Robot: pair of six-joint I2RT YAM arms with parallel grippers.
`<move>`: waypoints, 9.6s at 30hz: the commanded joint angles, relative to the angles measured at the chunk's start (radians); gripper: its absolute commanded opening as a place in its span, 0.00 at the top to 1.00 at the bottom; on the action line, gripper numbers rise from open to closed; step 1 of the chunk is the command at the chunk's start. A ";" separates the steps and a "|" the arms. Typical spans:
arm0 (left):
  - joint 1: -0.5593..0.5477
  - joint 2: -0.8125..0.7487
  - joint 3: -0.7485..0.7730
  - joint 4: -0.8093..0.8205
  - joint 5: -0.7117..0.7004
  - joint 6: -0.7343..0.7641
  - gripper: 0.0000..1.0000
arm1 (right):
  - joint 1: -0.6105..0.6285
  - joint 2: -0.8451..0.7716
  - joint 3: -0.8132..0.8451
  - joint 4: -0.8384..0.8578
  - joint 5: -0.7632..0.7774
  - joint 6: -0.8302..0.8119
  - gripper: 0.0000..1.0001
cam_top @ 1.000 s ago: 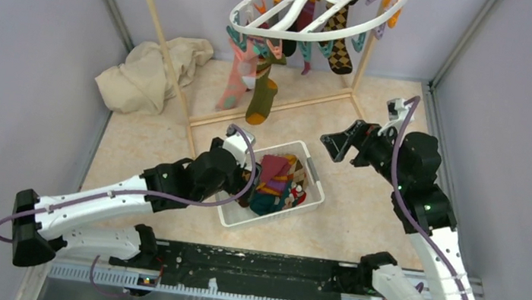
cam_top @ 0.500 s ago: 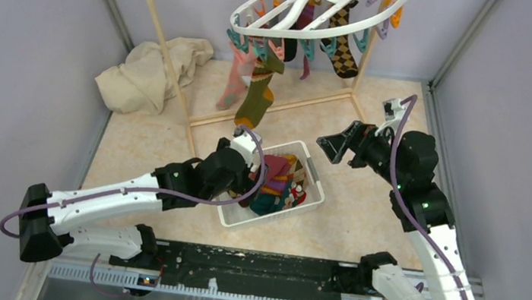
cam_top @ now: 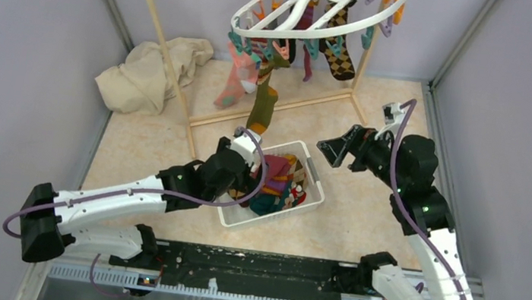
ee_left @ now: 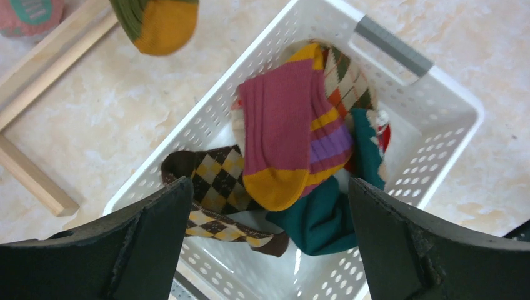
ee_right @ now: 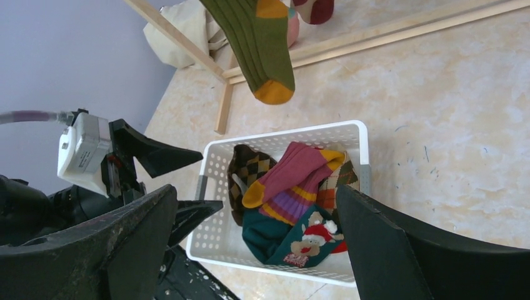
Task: Remove the socks clipped to the hanger
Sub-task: Remove the sock from the hanger, then place the sock in the bin.
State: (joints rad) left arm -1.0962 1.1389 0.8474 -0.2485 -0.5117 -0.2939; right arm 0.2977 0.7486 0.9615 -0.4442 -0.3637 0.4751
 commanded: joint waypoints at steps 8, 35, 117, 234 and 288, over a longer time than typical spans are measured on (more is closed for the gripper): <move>0.218 -0.147 -0.169 0.190 0.166 -0.037 0.01 | -0.009 -0.010 -0.035 0.079 -0.024 0.021 0.02; 0.405 0.330 -0.109 0.994 0.420 0.244 0.01 | -0.008 -0.012 0.049 0.025 -0.026 0.000 0.02; 0.147 0.440 0.422 0.112 -0.176 0.481 1.00 | 0.534 0.653 0.923 -0.090 0.612 -0.369 0.29; -0.031 0.222 0.313 0.059 -0.295 0.506 1.00 | 0.495 0.959 1.145 -0.004 0.668 -0.431 0.53; -0.048 0.291 0.104 0.069 -0.031 0.212 0.73 | 0.442 0.488 0.556 0.043 0.584 -0.209 0.28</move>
State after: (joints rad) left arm -1.1393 1.3849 0.9806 -0.2302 -0.5449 -0.0254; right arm 0.7494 1.3136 1.5414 -0.4355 0.2092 0.2382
